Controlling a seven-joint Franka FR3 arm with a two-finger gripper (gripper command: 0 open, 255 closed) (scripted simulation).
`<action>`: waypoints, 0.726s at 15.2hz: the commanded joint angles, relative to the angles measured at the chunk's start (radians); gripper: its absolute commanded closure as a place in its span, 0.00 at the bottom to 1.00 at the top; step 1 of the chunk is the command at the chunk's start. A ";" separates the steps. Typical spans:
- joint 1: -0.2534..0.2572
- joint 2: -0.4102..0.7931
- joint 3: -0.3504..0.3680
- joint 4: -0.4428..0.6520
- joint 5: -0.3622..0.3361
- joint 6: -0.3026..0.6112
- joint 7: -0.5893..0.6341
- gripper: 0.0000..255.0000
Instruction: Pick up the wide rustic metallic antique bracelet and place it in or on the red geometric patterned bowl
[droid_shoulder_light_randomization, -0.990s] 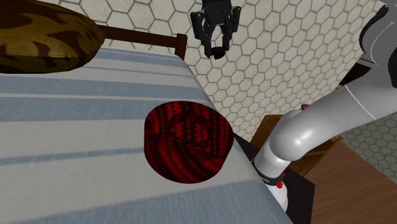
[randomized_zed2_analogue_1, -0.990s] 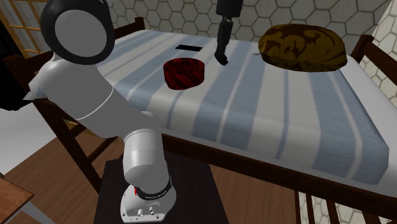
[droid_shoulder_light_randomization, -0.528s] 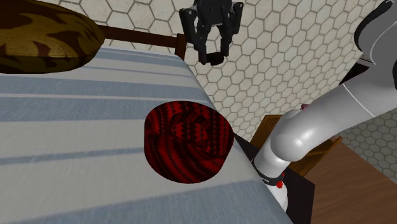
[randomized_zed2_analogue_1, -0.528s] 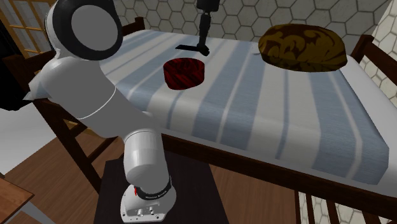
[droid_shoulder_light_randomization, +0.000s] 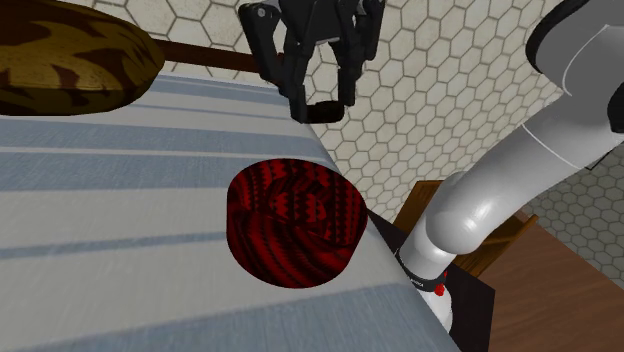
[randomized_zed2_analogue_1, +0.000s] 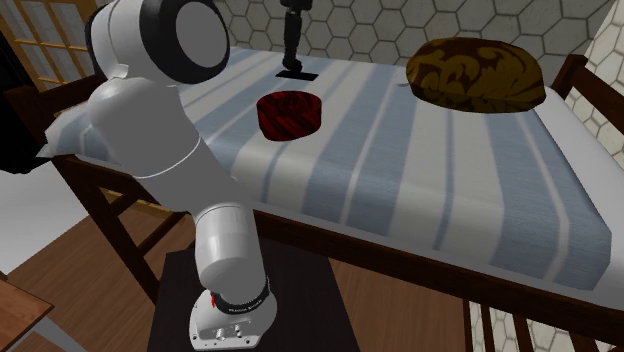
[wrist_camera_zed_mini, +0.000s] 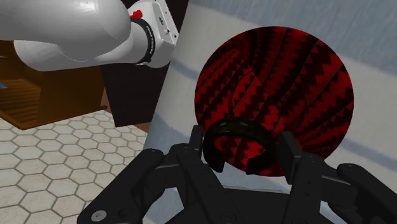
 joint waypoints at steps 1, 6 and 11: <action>0.007 0.015 0.034 0.001 0.009 0.018 0.047 1.00; 0.014 -0.031 0.018 -0.105 0.027 0.085 0.017 1.00; 0.021 -0.067 0.010 -0.201 0.041 0.151 -0.005 1.00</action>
